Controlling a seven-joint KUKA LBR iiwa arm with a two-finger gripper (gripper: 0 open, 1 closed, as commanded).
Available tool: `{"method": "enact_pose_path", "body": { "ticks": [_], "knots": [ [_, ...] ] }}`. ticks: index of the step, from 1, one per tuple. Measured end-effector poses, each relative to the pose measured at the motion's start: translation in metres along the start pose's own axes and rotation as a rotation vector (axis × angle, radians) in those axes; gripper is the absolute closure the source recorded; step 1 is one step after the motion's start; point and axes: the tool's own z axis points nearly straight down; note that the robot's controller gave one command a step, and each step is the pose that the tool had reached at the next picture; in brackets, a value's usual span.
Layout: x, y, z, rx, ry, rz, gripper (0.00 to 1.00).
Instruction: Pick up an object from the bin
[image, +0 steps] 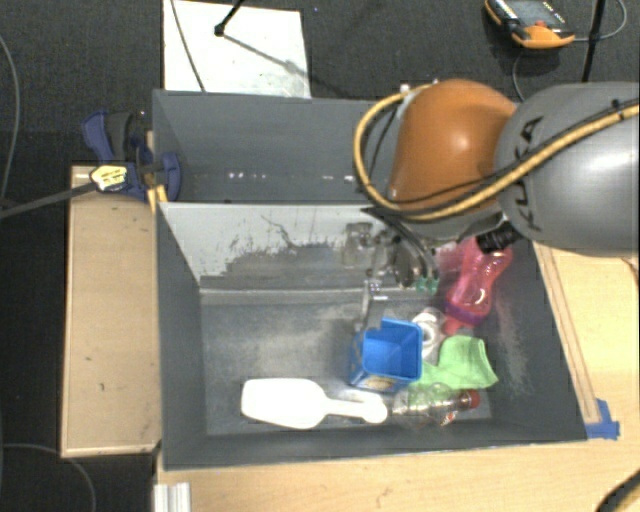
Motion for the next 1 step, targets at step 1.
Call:
{"method": "enact_pose_path", "body": {
  "ticks": [1],
  "knots": [
    [-0.0015,-0.0006,-0.0051,0.000,-0.008,0.002,0.00]
  ]
}}
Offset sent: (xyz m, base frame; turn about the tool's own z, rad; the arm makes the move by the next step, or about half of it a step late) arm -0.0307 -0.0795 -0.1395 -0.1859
